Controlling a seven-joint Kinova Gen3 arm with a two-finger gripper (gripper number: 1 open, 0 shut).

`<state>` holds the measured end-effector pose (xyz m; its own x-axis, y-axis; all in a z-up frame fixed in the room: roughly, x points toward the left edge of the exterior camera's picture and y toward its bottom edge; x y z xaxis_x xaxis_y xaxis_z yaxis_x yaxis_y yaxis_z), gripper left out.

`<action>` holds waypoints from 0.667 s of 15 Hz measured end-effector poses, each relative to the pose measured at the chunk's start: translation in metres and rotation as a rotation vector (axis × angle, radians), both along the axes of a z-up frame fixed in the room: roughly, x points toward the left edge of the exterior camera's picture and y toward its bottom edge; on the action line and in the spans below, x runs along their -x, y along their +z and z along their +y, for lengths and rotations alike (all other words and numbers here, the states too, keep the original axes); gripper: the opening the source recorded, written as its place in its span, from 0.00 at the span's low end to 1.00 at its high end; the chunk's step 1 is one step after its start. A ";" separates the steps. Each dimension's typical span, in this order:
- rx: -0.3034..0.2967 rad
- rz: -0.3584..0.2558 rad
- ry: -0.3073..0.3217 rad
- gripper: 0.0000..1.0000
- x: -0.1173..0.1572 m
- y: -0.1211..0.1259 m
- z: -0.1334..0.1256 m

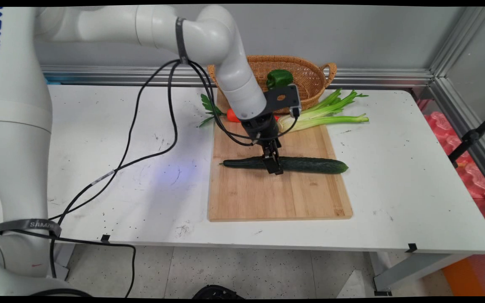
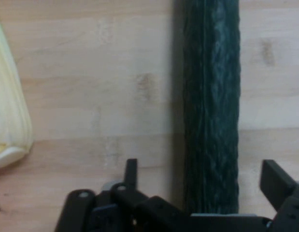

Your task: Pick up the cucumber from the cutting board, then place the picked object in the vegetable basket

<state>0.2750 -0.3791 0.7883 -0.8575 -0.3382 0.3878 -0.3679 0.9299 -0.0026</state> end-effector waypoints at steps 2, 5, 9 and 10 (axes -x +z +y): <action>0.004 0.001 -0.004 0.00 0.003 -0.005 -0.001; 0.007 0.007 -0.014 0.00 0.006 -0.007 -0.002; 0.011 0.028 -0.041 0.00 0.009 0.006 0.002; 0.011 0.031 -0.045 0.00 0.009 0.012 0.004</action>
